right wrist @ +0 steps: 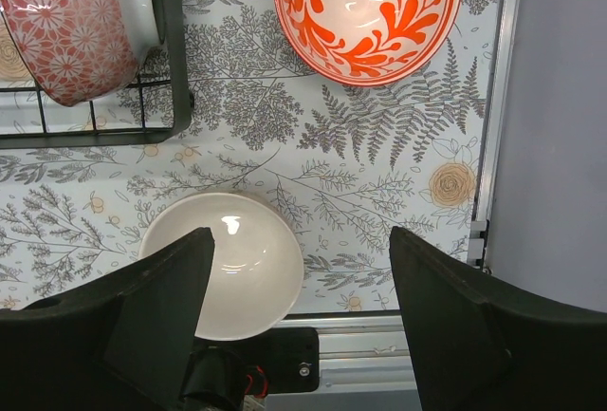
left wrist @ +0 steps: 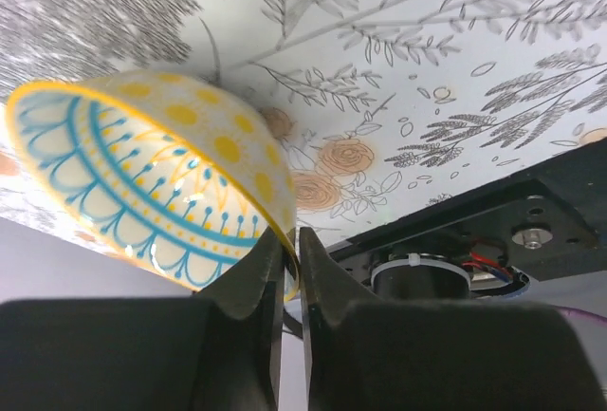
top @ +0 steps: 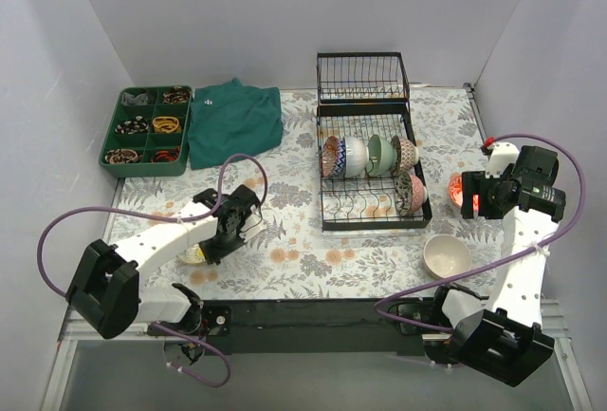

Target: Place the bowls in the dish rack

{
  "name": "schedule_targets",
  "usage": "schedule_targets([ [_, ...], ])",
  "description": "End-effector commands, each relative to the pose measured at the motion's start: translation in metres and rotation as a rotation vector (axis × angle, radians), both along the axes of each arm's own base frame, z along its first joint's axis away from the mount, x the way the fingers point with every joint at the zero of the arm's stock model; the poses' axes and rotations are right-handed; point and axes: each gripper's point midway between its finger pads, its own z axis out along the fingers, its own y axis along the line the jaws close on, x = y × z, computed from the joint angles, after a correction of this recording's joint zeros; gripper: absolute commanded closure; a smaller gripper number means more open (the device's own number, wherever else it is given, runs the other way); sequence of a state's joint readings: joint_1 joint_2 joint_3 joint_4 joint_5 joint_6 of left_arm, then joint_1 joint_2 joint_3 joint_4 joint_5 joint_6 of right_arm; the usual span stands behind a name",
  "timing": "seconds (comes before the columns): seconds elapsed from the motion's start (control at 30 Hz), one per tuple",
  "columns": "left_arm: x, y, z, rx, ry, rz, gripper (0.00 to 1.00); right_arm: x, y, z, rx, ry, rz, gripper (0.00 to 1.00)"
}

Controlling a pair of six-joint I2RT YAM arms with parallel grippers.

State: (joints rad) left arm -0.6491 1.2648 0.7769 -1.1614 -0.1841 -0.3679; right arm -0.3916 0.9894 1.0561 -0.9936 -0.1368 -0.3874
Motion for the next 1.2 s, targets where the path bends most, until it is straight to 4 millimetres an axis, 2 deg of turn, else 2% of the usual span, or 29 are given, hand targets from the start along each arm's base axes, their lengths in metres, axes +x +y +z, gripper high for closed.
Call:
schedule_targets([
  [0.0, 0.038, -0.043, 0.035, -0.148, -0.07, -0.055, 1.0, 0.001, -0.003, 0.007, -0.015, -0.031, -0.019, 0.17],
  [0.03, 0.06, -0.064, 0.067, -0.219, -0.136, -0.059, 1.0, 0.001, -0.003, 0.007, -0.018, -0.034, -0.019, 0.17],
  [0.1, 0.066, -0.085, 0.098, -0.302, -0.118, -0.07, 1.0, -0.001, -0.004, 0.006, -0.024, -0.025, -0.02, 0.17],
  [0.13, 0.086, -0.109, 0.133, -0.384, -0.168, -0.093, 1.0, -0.001, -0.004, 0.006, -0.026, -0.025, -0.019, 0.17],
  [0.17, 0.084, -0.113, 0.145, -0.393, -0.137, -0.106, 1.0, -0.001, -0.005, 0.006, -0.031, -0.023, -0.023, 0.17],
  [0.2, 0.094, -0.121, 0.162, -0.421, -0.171, -0.112, 1.0, -0.002, -0.006, 0.006, -0.035, -0.021, -0.025, 0.17],
  [0.23, 0.103, -0.13, 0.169, -0.444, -0.182, -0.12, 1.0, -0.002, -0.006, 0.006, -0.037, -0.021, -0.025, 0.17],
  [0.27, 0.115, -0.143, 0.196, -0.509, -0.247, -0.15, 1.0, -0.002, -0.006, 0.006, -0.036, -0.023, -0.024, 0.17],
  [0.3, 0.117, -0.154, 0.205, -0.561, -0.247, -0.167, 1.0, -0.003, -0.006, 0.004, -0.035, -0.02, -0.026, 0.17],
  [0.33, 0.125, -0.166, 0.203, -0.578, -0.228, -0.159, 1.0, -0.004, -0.006, 0.003, -0.034, -0.017, -0.026, 0.17],
  [0.37, 0.134, -0.181, 0.227, -0.651, -0.274, -0.177, 1.0, -0.004, -0.006, 0.002, -0.035, -0.015, -0.029, 0.17],
  [0.4, 0.136, -0.193, 0.233, -0.702, -0.263, -0.192, 1.0, -0.004, -0.007, 0.002, -0.039, -0.016, -0.031, 0.17],
  [0.43, 0.132, -0.215, 0.238, -0.802, -0.211, -0.223, 1.0, -0.004, -0.008, 0.002, -0.043, -0.016, -0.034, 0.17],
  [0.47, 0.138, -0.234, 0.259, -0.905, -0.241, -0.222, 1.0, -0.005, -0.009, 0.003, -0.05, -0.016, -0.042, 0.18],
  [0.5, 0.137, -0.246, 0.266, -0.975, -0.229, -0.231, 1.0, -0.004, -0.011, 0.005, -0.056, -0.018, -0.053, 0.17],
  [0.53, 0.119, -0.262, 0.285, -1.112, -0.178, -0.288, 1.0, -0.004, -0.012, 0.008, -0.061, -0.023, -0.062, 0.17],
  [0.57, 0.126, -0.279, 0.31, -1.24, -0.236, -0.307, 1.0, -0.002, -0.014, 0.014, -0.066, -0.04, -0.076, 0.17],
  [0.6, 0.117, -0.286, 0.285, -1.284, -0.15, -0.271, 1.0, -0.001, -0.014, 0.018, -0.065, -0.05, -0.085, 0.17],
  [0.63, 0.116, -0.296, 0.335, -1.462, -0.303, -0.376, 1.0, -0.001, -0.014, 0.021, -0.063, -0.058, -0.091, 0.17],
  [0.67, 0.101, -0.299, 0.337, -1.555, -0.259, -0.416, 1.0, -0.001, -0.013, 0.022, -0.054, -0.058, -0.1, 0.17],
  [0.7, 0.091, -0.301, 0.3, -1.602, -0.12, -0.253, 1.0, -0.001, -0.013, 0.024, -0.054, -0.064, -0.1, 0.17],
  [0.73, 0.084, -0.3, 0.348, -1.797, -0.292, -0.389, 1.0, -0.001, -0.012, 0.025, -0.053, -0.065, -0.102, 0.17],
  [0.77, 0.086, -0.299, 0.348, -1.864, -0.286, -0.297, 1.0, -0.002, -0.014, 0.025, -0.062, -0.063, -0.11, 0.17],
  [0.8, 0.077, -0.31, 0.345, -1.883, -0.233, -0.25, 1.0, -0.004, -0.015, 0.023, -0.062, -0.056, -0.113, 0.17],
  [0.87, 0.082, -0.329, 0.344, -1.911, -0.174, -0.212, 1.0, -0.006, -0.016, 0.022, -0.073, -0.052, -0.118, 0.17],
  [0.93, 0.096, -0.343, 0.341, -1.949, -0.127, -0.035, 1.0, -0.007, -0.016, 0.022, -0.077, -0.05, -0.12, 0.17],
  [1.07, 0.114, -0.367, 0.343, -2.004, -0.132, 0.132, 1.0, -0.008, -0.018, 0.021, -0.081, -0.04, -0.124, 0.18],
  [1.13, 0.136, -0.379, 0.325, -1.973, -0.105, 0.344, 1.0, -0.007, -0.018, 0.021, -0.078, -0.037, -0.126, 0.17],
  [1.17, 0.139, -0.383, 0.324, -1.97, -0.097, 0.385, 1.0, -0.007, -0.018, 0.021, -0.078, -0.037, -0.126, 0.17],
])
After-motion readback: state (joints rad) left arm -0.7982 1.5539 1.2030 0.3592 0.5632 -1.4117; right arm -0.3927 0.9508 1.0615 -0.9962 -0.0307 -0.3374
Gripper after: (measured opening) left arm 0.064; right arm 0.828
